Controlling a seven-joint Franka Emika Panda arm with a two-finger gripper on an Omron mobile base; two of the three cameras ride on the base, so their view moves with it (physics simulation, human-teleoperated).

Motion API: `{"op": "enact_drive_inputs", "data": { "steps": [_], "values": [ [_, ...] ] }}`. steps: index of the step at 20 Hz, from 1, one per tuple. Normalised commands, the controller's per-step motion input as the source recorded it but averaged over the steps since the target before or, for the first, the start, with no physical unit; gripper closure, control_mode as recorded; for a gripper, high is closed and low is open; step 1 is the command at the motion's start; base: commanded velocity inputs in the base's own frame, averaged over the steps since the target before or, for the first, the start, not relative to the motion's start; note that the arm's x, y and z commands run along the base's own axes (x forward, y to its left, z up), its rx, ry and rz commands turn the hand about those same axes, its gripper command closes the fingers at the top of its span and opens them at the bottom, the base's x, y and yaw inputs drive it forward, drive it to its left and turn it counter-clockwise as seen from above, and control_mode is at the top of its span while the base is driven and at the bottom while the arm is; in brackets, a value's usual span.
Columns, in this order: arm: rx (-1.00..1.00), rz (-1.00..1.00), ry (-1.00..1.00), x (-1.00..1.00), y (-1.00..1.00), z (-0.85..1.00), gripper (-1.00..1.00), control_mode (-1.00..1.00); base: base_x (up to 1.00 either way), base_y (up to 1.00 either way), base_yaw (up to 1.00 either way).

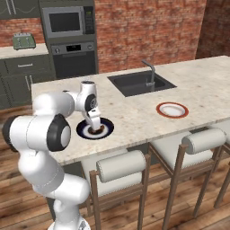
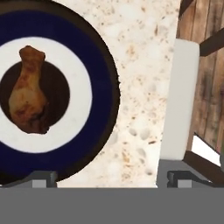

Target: Transport the chicken drumstick and broccoli to the fridge. Place the chicken drumstick on the rack containing meat and place the broccoli on the rack containing the vegetable, ensuring meats and vegetables are on different racks.

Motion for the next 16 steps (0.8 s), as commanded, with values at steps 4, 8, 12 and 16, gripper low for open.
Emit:
{"op": "enact_drive_inputs", "data": {
  "steps": [4, 8, 12, 16],
  "values": [
    [0.00, 0.00, 0.03, 0.50, 0.00, -0.19, -1.00, -1.00, 0.00, 0.00, 0.00],
    [0.00, 0.00, 0.02, 0.42, 0.00, -0.19, -1.00, -1.00, 0.00, 0.00, 0.00],
    [0.00, 0.00, 0.02, 0.30, 0.00, -0.19, -1.00, -1.00, 0.00, 0.00, 0.00],
    [0.00, 0.00, 0.03, 0.32, 0.00, -0.24, -1.00, -1.00, 0.00, 0.00, 0.00]
  ]
}}
